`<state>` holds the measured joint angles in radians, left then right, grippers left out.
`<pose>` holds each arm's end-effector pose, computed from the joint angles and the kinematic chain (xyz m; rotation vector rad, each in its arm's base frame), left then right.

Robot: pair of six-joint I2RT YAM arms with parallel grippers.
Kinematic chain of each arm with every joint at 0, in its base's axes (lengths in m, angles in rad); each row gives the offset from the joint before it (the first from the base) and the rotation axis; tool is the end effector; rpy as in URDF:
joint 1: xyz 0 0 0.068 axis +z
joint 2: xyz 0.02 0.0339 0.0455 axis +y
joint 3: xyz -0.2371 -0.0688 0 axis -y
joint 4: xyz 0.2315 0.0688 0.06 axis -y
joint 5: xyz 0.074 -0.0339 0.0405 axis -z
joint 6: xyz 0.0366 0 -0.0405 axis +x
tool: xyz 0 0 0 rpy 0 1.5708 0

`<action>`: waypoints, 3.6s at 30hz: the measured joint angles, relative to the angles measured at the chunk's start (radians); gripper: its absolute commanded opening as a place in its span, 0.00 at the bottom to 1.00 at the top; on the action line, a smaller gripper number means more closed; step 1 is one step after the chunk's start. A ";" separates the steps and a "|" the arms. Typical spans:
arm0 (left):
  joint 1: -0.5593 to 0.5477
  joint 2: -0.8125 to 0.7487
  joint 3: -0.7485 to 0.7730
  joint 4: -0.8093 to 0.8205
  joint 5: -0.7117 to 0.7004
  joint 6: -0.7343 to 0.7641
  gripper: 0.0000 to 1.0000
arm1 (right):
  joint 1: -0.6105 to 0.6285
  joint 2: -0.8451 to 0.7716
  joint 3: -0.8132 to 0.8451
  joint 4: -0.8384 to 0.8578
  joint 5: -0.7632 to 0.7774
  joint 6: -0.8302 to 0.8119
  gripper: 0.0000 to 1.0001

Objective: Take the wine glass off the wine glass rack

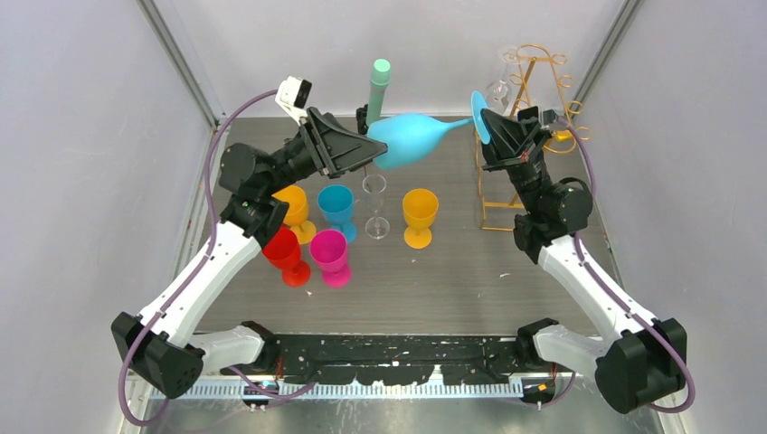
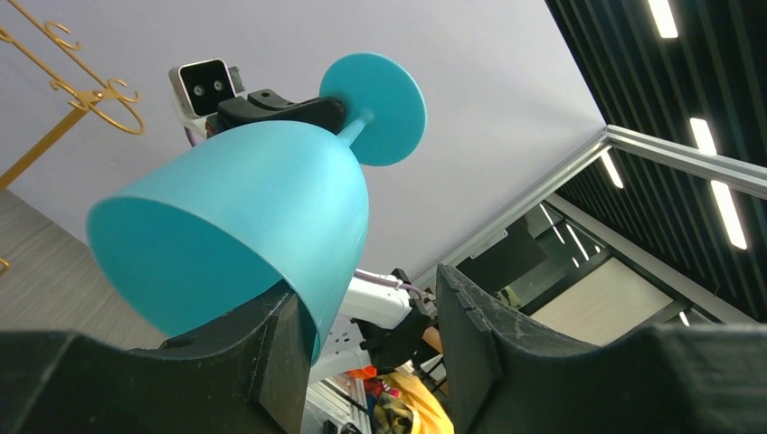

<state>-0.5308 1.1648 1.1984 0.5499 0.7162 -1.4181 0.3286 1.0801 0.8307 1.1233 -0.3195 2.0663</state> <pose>0.1953 -0.1425 0.4550 0.2314 1.3977 -2.0329 0.2019 0.0810 0.4070 0.4296 0.8862 2.3604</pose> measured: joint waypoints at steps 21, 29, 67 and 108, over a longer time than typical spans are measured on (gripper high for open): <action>-0.004 -0.011 -0.009 0.018 0.003 0.022 0.00 | 0.029 0.058 -0.043 0.009 0.003 -0.001 0.71; -0.006 -0.129 0.013 -0.351 -0.043 0.342 0.00 | 0.029 -0.064 -0.091 -0.315 0.024 -0.163 0.76; -0.485 0.389 0.375 -1.722 -0.655 1.128 0.00 | 0.029 -0.379 0.113 -1.459 0.425 -0.864 0.68; -0.497 0.411 0.415 -1.696 -0.848 1.128 0.82 | 0.029 -0.252 0.399 -1.612 0.426 -1.003 0.61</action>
<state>-1.0275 1.5757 1.6138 -1.1465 -0.1314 -0.2897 0.3580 0.8284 1.2297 -0.4892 0.1070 1.0634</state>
